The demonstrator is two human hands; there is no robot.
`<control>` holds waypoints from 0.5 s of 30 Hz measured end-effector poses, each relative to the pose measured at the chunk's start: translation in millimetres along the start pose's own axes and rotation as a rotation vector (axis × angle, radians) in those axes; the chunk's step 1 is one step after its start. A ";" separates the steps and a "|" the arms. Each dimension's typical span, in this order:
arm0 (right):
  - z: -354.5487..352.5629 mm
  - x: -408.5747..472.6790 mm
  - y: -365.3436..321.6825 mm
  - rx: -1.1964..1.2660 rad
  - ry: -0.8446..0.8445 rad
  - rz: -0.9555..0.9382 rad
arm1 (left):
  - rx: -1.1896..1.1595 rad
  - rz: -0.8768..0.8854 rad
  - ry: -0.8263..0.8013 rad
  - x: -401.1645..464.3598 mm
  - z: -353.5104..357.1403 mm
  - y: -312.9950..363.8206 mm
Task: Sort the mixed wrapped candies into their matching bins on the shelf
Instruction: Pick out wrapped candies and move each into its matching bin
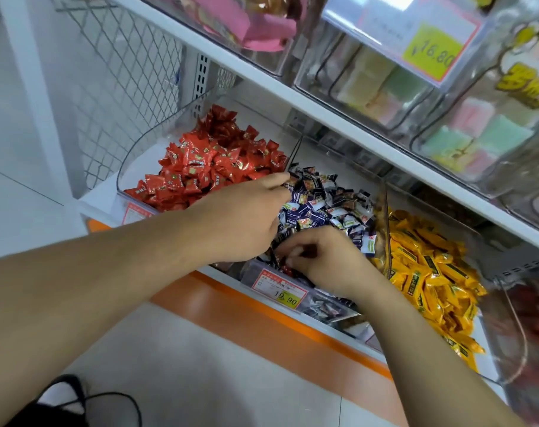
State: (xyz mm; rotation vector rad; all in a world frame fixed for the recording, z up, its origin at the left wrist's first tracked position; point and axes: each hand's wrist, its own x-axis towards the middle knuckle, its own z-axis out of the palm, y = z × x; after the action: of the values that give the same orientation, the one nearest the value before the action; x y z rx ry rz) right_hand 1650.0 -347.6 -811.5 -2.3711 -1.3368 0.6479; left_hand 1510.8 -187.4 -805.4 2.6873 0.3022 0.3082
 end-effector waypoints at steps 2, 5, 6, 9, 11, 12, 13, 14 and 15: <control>4.0 3.4 5.5 -0.155 -0.026 0.026 | 0.002 0.003 -0.002 0.3 1.4 -0.7; 1.6 7.9 11.1 -0.265 -0.023 0.046 | 0.001 -0.016 -0.004 0.1 2.0 -1.2; 0.6 8.3 12.5 -0.266 -0.022 0.052 | 0.004 -0.014 -0.001 0.4 2.8 -1.6; -2.5 7.3 13.9 -0.311 -0.009 0.047 | 0.008 0.000 0.003 -0.2 2.2 -1.5; -7.3 6.6 13.7 -0.342 0.003 0.034 | 0.002 0.002 -0.002 -0.9 1.1 -0.5; -9.8 6.3 13.9 -0.352 0.000 0.046 | 0.002 0.002 -0.006 -1.0 0.6 0.1; -11.4 6.6 14.8 -0.367 -0.010 0.062 | 0.007 0.004 -0.007 -1.1 0.2 0.4; -12.0 7.1 15.3 -0.379 -0.021 0.073 | 0.011 0.004 -0.008 -1.4 -0.3 0.6; -11.7 8.2 16.0 -0.385 -0.029 0.079 | 0.014 0.003 -0.011 -1.4 -0.7 1.0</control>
State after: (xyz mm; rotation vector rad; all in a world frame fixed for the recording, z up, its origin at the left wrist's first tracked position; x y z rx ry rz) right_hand 1671.4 -349.3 -811.5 -2.7363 -1.4990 0.4811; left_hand 1509.5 -188.3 -804.6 2.7027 0.2985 0.2938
